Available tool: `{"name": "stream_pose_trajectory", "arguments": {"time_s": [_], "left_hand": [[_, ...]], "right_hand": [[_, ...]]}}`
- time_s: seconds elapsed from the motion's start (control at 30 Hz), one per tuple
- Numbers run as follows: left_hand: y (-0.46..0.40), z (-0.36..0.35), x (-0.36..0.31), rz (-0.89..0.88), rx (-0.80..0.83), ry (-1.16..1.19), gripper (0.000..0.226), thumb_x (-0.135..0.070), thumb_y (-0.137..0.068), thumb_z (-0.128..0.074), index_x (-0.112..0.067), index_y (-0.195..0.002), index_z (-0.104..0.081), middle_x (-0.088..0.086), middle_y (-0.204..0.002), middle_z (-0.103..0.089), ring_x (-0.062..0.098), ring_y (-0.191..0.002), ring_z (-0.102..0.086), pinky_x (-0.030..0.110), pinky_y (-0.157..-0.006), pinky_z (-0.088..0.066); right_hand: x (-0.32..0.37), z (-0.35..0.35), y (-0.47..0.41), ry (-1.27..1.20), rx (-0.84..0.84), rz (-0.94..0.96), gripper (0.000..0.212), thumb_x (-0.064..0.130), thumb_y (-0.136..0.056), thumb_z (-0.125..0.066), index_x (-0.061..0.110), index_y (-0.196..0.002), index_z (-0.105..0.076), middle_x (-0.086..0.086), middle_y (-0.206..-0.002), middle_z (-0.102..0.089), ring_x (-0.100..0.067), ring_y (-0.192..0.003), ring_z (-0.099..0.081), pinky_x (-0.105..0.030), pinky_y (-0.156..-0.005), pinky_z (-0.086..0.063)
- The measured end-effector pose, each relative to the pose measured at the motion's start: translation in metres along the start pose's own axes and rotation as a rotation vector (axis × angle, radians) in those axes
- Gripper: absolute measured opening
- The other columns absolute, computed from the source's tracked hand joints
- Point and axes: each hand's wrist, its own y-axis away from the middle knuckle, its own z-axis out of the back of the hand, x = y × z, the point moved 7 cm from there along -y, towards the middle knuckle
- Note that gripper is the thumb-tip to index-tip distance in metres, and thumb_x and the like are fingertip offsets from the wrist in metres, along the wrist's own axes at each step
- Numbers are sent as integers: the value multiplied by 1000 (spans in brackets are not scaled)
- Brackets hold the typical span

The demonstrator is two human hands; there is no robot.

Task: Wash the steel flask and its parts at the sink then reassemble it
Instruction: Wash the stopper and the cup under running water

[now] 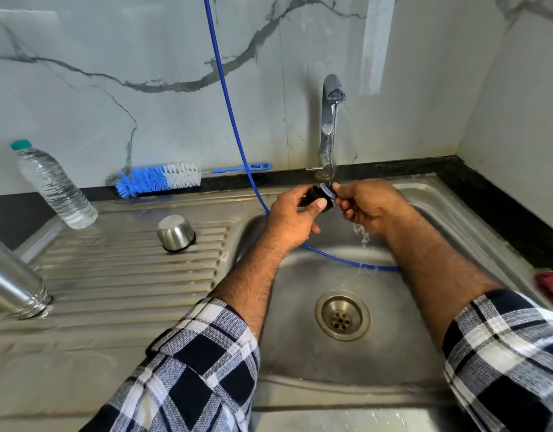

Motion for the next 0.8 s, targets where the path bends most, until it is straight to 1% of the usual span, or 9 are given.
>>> {"name": "stream_pose_trajectory", "arguments": {"time_s": [0.03,0.1,0.2,0.3,0.4,0.47,0.53,0.63,0.8], "left_hand": [[0,1,1,10,-1,-2,31,-24,-103,-69,-23,-134,-65,3,-115,-76,19,-59,-72,29,-48,-54],[0,1,1,14,17,2,31,-24,-103,-68,-24,-134,-65,1,-116,-75,17,-61,-72,30,-50,-55],[0,-2,-5,-30,34,8,31,-23,-102,-69,-27,-133,-65,0,-113,-76,14,-60,-71,28,-48,-52],[0,0,-5,-32,-15,-2,29,-24,-101,-71,-25,-129,-66,1,-107,-76,17,-59,-71,24,-46,-50],[-3,4,2,14,-61,-46,28,-27,-100,-72,-24,-127,-67,2,-105,-77,19,-59,-73,23,-46,-49],[-2,5,2,28,-54,-16,30,-24,-100,-72,-21,-130,-67,3,-108,-76,17,-60,-72,20,-45,-48],[0,3,-5,1,-15,17,31,-21,-101,-71,-19,-131,-67,2,-109,-75,16,-63,-72,18,-46,-50],[4,-2,-11,-34,27,7,33,-24,-101,-71,-23,-133,-65,0,-112,-75,15,-67,-73,25,-49,-54],[0,3,-1,20,-63,0,30,-25,-102,-70,-20,-131,-67,3,-113,-75,14,-60,-72,18,-45,-48]], "right_hand": [[-2,-2,-1,-9,26,-24,14,17,-97,-75,4,-102,-76,-2,-72,-64,-6,-52,-53,-20,-47,-45],[-3,-3,-1,-33,57,-39,22,25,-89,-85,7,-96,-75,0,-67,-63,-6,-49,-51,-20,-44,-43],[2,0,0,-29,7,24,35,37,-82,-91,6,-91,-76,2,-60,-60,-7,-47,-47,-22,-43,-40],[4,1,-1,-18,-31,64,25,28,-93,-81,4,-94,-75,-3,-64,-63,-8,-48,-49,-22,-45,-41],[-1,-4,-1,24,25,29,12,14,-98,-73,3,-103,-76,-6,-74,-69,-8,-54,-55,-22,-50,-45],[0,-5,0,13,55,31,21,22,-91,-82,4,-100,-78,-4,-73,-68,-8,-52,-53,-22,-48,-44],[4,-2,2,8,16,62,36,37,-81,-91,6,-95,-78,0,-65,-65,-8,-50,-51,-24,-46,-43],[6,5,1,33,-64,85,43,48,-78,-91,9,-89,-77,2,-59,-61,-8,-46,-47,-25,-45,-40],[0,-1,-1,14,20,33,15,19,-98,-74,4,-102,-77,-4,-75,-68,-7,-52,-53,-21,-47,-43]]}}
